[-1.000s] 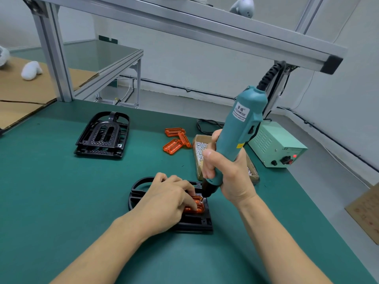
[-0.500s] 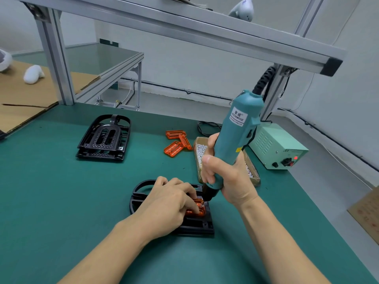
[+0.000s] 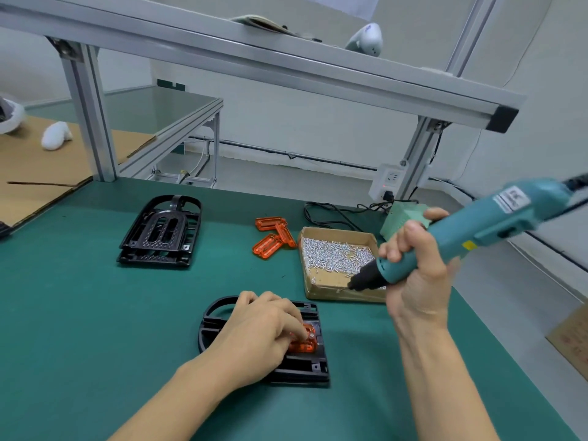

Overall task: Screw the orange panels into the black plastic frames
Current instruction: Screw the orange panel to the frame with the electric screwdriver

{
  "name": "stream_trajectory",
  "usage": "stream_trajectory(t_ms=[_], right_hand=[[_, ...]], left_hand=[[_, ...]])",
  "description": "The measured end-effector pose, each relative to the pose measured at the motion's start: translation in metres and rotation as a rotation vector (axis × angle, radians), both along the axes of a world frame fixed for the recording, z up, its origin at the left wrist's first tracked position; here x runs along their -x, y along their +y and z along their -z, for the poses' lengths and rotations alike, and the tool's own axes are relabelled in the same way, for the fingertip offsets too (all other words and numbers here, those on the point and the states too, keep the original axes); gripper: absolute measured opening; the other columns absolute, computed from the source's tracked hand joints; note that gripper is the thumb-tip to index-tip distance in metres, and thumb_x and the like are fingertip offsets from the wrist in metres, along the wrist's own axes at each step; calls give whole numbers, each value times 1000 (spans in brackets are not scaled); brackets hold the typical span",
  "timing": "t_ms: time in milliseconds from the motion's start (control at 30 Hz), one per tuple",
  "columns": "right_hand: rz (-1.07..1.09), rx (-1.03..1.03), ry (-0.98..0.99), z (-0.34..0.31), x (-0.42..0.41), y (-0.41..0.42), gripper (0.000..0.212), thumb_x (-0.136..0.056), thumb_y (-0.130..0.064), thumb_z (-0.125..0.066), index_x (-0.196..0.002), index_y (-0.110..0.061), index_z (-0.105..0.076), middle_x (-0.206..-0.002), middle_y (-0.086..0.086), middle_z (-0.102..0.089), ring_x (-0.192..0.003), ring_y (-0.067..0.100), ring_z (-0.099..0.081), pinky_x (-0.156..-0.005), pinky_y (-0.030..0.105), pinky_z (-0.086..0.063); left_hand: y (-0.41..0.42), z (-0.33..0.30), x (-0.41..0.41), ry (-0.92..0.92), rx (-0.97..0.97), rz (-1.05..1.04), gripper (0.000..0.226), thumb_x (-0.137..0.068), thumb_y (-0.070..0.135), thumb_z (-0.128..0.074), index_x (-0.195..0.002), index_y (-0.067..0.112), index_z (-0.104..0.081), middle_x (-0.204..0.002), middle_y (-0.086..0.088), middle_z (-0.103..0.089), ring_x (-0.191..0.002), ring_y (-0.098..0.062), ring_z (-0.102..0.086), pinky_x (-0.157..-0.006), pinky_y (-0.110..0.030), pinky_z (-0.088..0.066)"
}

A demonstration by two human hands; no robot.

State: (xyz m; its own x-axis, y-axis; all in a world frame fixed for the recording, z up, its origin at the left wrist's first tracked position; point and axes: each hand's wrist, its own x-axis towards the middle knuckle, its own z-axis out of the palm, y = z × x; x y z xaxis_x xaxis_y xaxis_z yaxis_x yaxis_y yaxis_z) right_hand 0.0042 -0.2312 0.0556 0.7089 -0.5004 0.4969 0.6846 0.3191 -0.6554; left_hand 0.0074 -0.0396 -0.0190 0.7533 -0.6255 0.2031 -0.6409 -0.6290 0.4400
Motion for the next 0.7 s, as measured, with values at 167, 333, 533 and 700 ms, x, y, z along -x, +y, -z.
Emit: stream_trajectory(t_ms=[167,333,533,700], right_hand=[[129,-89,-6,18,7,-9,23,-79,-2,-55,-92,-20,-50,-55,-3,-39,-43,12,-40,-51,22,-41],[140,-132,-4,22,8,-12,23,-78,-1,-54,-92,-20,-50,-54,-3,-39,-43,12,-39,-50,23,-41],[163,-134,25,23,9,-13,23,-77,-1,-55,-91,-20,-51,-53,-3,-39,-42,12,-39,-49,24,-40],[147,-143,25,22,11,-15,23,-77,-2,-56,-89,-22,-52,-51,-4,-41,-42,12,-40,-47,24,-40]], left_hand=[[-7,-27,-19,22,249,-110,20,-85,16,-64,-87,34,-73,-93,28,-59,-108,-1,-47,-104,-36,-27],[-39,-57,-66,21,158,-213,11,-87,25,-65,-90,30,-74,-92,17,-68,-97,-8,-55,-101,-34,-31],[-87,-42,-105,-27,-153,-288,8,-86,26,-67,-85,28,-74,-89,11,-68,-97,-15,-53,-91,-37,-26],[-106,-27,-115,-132,-365,-388,10,-83,33,-66,-86,23,-69,-94,2,-66,-100,-21,-51,-91,-40,-27]])
